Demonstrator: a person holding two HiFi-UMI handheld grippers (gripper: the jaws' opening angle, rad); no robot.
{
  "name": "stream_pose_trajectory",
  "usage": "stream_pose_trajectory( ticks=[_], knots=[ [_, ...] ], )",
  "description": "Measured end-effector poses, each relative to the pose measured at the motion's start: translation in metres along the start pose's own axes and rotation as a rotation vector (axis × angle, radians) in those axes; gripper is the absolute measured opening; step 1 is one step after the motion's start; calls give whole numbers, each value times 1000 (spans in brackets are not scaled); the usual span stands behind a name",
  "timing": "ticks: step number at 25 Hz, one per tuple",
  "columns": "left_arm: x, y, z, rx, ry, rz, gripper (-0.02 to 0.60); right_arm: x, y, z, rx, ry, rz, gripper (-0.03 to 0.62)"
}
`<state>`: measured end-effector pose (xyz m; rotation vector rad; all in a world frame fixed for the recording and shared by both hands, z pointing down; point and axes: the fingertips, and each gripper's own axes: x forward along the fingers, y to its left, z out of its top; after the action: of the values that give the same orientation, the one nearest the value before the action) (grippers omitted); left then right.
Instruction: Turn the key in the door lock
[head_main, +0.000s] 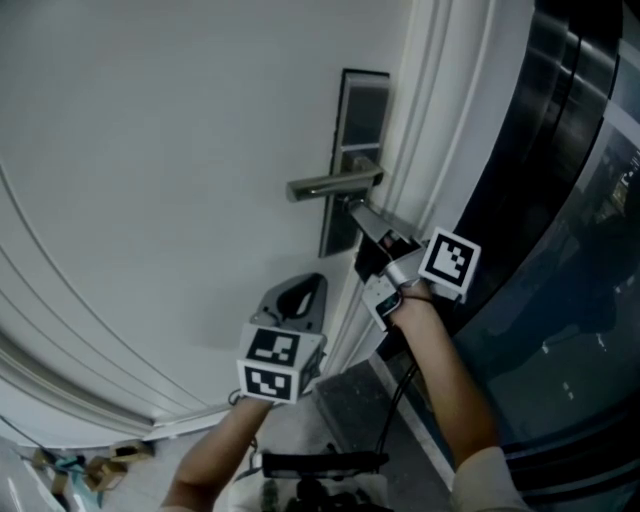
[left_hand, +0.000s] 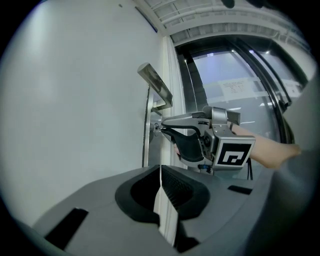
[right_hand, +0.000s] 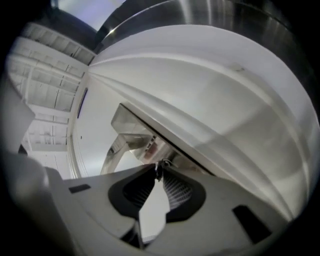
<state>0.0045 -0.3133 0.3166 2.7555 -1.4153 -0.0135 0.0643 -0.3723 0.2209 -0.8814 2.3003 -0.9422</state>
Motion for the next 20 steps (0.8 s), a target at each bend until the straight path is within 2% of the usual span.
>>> stream_pose_trajectory(
  ticks=[4, 7, 13, 18, 20],
  knots=[
    [-1, 2, 1, 2, 0, 4, 18, -7, 10, 6, -275, -12, -49, 88],
    [-1, 3, 0, 0, -1, 5, 18, -10, 20, 4, -467, 21, -84, 128],
    [0, -2, 0, 3, -2, -4, 18, -18, 26, -2, -1003, 99, -224, 130],
    [0, -3, 1, 2, -4, -8, 18, -15, 32, -13, -1400, 180, -294, 130],
    [0, -3, 1, 2, -4, -8, 18, -13, 31, -17, -1564, 227, -317, 150]
  ],
)
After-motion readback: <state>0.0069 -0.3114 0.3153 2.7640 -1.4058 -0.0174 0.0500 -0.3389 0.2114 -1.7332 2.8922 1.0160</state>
